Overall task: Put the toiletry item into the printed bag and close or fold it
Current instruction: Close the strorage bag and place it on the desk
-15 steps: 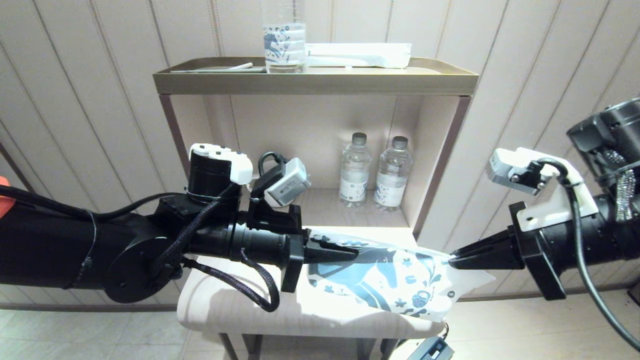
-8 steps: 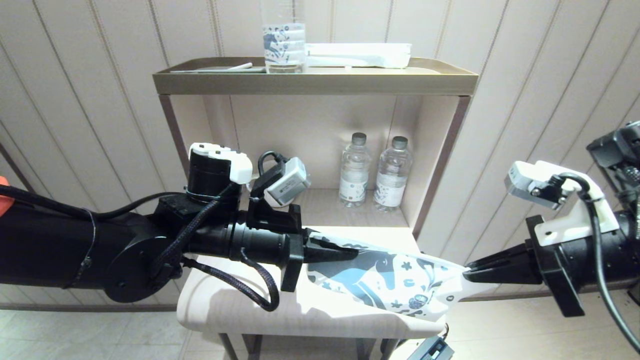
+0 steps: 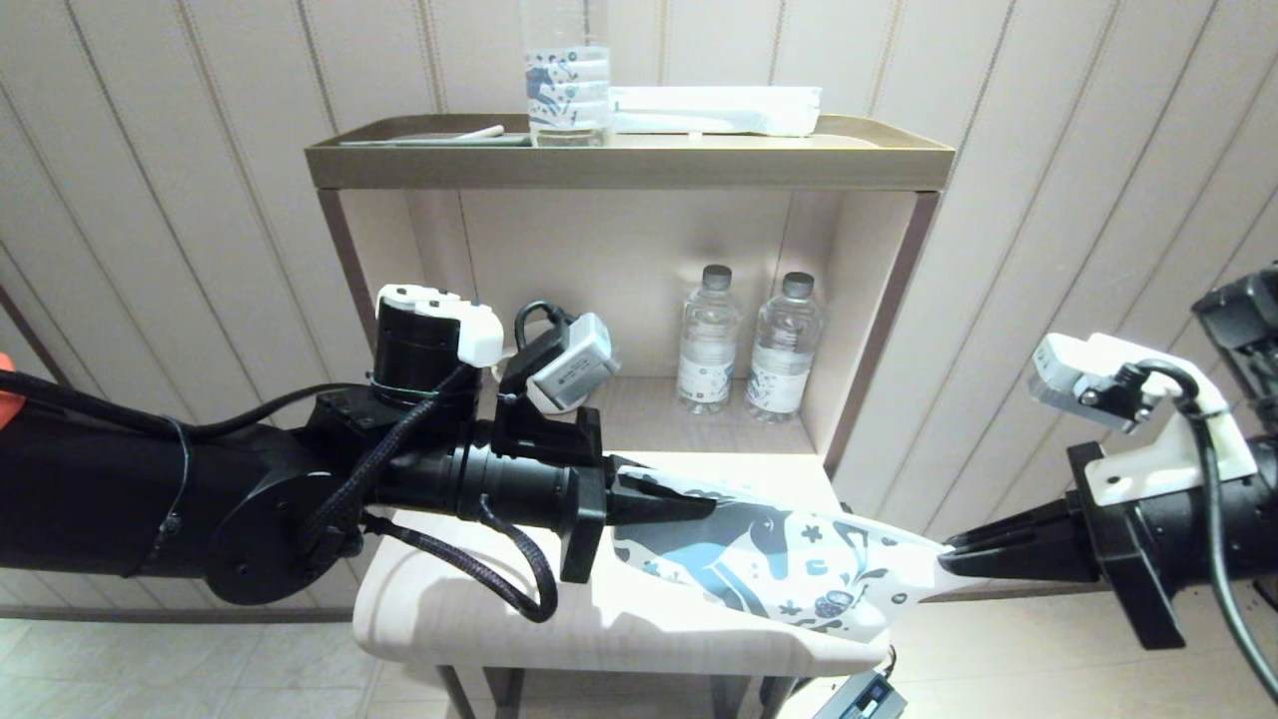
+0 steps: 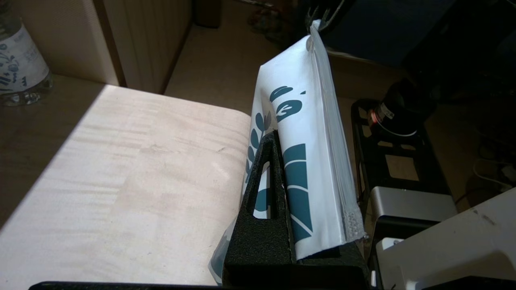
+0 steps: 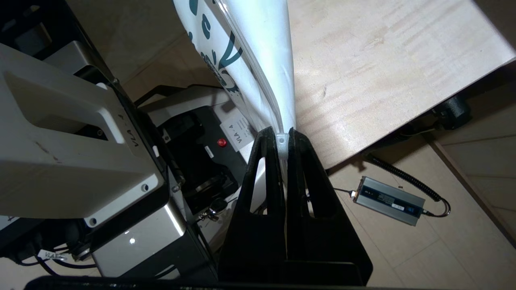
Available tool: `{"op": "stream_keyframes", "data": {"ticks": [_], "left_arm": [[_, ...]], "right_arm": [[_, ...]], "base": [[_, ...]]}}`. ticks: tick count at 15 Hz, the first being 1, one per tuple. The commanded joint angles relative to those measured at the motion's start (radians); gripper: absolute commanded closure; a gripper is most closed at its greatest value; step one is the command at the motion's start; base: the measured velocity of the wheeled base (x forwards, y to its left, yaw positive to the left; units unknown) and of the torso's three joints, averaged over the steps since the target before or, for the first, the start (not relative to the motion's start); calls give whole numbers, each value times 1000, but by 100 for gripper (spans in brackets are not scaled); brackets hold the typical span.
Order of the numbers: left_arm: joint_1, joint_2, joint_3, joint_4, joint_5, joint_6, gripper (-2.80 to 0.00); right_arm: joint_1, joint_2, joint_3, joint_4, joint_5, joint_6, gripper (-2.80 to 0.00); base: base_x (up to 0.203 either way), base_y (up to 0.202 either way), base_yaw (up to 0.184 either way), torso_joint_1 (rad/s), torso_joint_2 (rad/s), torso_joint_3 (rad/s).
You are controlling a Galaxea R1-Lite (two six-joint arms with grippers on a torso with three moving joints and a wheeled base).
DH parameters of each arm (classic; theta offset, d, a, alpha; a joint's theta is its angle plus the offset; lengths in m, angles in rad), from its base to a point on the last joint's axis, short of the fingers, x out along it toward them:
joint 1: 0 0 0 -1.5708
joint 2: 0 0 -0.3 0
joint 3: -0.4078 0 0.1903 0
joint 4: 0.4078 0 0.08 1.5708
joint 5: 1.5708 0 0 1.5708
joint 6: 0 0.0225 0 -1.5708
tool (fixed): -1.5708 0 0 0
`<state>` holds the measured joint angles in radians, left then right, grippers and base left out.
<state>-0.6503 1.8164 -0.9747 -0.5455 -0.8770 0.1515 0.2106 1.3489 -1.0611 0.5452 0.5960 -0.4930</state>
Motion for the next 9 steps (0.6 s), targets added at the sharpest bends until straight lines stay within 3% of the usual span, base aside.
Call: {"op": "stream_keyframes", "data": {"ticks": [1, 3, 9], "left_arm": [[0, -1, -1, -4, -6, 0, 0], [-2, -3, -1, -4, -7, 0, 0], [-6, -14, 8, -7, -8, 0, 0]], "right_arm": [[2, 5, 13, -38, 4, -1, 0], [10, 9, 42, -102, 6, -2, 0], [19, 35, 32, -99, 8, -2, 0]], "base": [[0, 0, 0, 0, 0, 0], [0, 0, 0, 0, 0, 0], [0, 0, 0, 0, 0, 0]]}}
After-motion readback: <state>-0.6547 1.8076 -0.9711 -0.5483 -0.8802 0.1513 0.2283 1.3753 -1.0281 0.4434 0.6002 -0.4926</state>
